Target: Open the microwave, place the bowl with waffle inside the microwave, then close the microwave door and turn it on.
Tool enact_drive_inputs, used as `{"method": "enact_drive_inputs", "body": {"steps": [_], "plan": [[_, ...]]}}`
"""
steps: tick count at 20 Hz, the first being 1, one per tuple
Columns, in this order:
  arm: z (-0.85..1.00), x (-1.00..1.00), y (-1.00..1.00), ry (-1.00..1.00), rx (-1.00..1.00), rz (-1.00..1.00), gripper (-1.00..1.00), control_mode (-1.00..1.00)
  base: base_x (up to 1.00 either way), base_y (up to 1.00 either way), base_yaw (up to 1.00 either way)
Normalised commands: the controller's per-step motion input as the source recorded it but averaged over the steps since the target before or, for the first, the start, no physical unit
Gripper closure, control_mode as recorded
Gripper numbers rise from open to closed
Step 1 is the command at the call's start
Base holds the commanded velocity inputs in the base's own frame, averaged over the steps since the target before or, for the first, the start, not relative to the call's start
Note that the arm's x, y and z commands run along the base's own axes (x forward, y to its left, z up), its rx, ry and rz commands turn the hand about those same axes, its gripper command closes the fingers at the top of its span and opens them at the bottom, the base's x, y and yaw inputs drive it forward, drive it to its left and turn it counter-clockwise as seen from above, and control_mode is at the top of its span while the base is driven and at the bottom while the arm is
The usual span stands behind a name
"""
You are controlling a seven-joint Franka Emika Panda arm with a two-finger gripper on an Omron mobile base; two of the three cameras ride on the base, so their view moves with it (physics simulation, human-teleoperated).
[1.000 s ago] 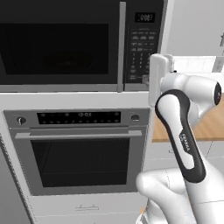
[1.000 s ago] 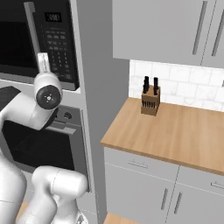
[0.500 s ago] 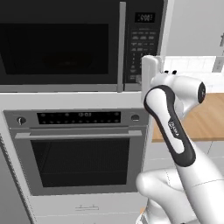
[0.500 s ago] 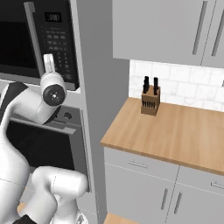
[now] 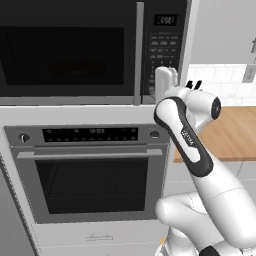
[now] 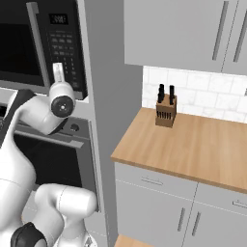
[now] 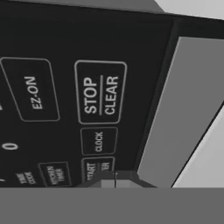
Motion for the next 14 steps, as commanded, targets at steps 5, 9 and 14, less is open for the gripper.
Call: {"method": "enact_drive_inputs", "body": {"steps": [5, 9, 14], "plan": [[-0.04, 0.63, 0.02, 0.0, 0.0, -0.02, 1.0, -1.0, 0.0, 0.0, 0.0], [-0.02, 0.82, 0.1, 0.01, 0.0, -0.02, 1.0, -1.0, 0.0, 0.0, 0.0], [0.0, 0.54, 0.17, 0.08, -0.03, -0.05, 1.0, -1.0, 0.0, 0.0, 0.0]]}}
